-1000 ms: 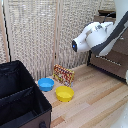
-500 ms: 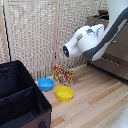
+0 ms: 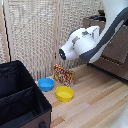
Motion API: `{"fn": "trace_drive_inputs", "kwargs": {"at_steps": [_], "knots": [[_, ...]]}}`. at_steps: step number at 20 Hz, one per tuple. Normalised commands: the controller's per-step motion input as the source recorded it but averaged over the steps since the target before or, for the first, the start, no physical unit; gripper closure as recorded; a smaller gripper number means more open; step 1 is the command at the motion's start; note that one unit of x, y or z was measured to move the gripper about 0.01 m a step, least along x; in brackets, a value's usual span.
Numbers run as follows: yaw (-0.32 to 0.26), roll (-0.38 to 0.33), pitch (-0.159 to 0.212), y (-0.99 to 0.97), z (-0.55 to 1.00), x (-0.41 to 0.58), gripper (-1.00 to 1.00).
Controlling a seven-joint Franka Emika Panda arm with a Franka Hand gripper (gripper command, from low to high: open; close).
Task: With caution, bring your gripper towards the upper drawer's hold. Grasp the drawer hold tightly with your gripper tool. Pull the drawer in your direction to reveal the contents of the top drawer.
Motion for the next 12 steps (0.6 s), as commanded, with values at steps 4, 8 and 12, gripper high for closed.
{"fn": "trace_drive_inputs", "kwargs": {"at_steps": [4, 8, 12], "knots": [[-0.021, -0.002, 0.023, 0.06, 0.11, 0.179, -1.0], [-0.069, -0.018, 0.039, 0.64, -0.09, 0.375, -1.0], [-0.001, -0.002, 0.031, 0.48, -0.05, 0.269, -1.0]]}}
